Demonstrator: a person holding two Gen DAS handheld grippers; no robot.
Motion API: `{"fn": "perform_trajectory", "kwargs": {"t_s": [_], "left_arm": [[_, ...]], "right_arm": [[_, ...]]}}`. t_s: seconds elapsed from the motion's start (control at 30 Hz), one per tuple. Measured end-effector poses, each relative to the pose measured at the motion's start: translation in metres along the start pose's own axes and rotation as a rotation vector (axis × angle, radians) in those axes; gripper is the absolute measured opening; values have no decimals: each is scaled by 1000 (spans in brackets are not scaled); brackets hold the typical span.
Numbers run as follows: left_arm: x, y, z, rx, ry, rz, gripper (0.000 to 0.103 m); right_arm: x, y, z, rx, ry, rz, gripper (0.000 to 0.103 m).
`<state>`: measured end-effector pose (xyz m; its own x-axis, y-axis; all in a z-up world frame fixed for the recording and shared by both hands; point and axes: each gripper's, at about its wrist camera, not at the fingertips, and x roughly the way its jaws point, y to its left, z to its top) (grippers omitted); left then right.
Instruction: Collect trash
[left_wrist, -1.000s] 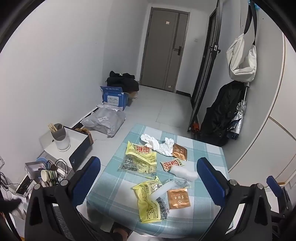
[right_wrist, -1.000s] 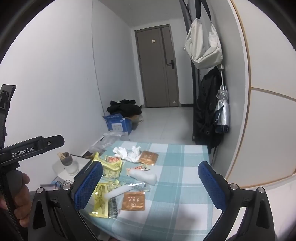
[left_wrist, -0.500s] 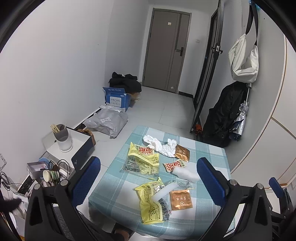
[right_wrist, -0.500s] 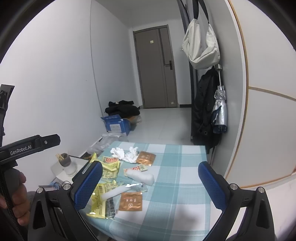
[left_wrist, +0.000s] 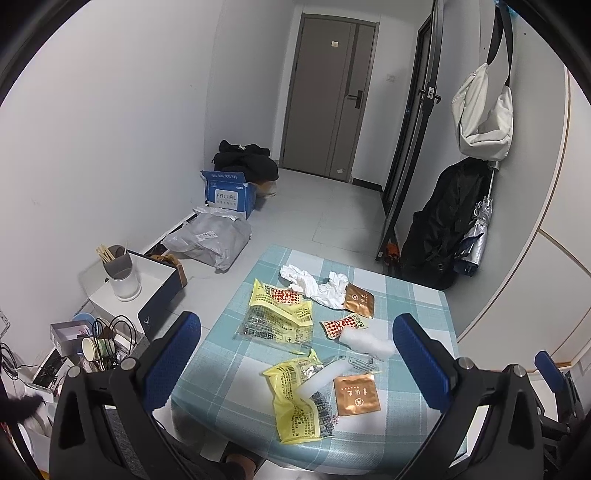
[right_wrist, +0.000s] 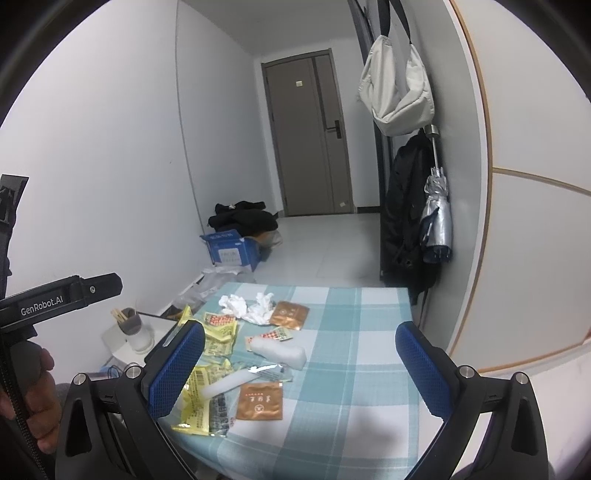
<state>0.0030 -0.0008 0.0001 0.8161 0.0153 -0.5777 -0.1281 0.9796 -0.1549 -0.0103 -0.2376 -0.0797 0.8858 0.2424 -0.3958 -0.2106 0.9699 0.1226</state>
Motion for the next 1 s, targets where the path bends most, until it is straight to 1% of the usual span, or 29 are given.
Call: {"fn": "perform_trajectory", "kwargs": {"t_s": [0.37,0.53,1.0], "left_arm": [[7,-1,-3,1,38,-22,102],[5,-2,-3,4,29,-21,102],[6,-1,1,1,37,-33,102]], "right_arm": [[0,-1,0,0,-8,-1,103],[-1,-2,0,-2,-14,-6,103],[-1,-2,0,-6,0,-3,103]]}}
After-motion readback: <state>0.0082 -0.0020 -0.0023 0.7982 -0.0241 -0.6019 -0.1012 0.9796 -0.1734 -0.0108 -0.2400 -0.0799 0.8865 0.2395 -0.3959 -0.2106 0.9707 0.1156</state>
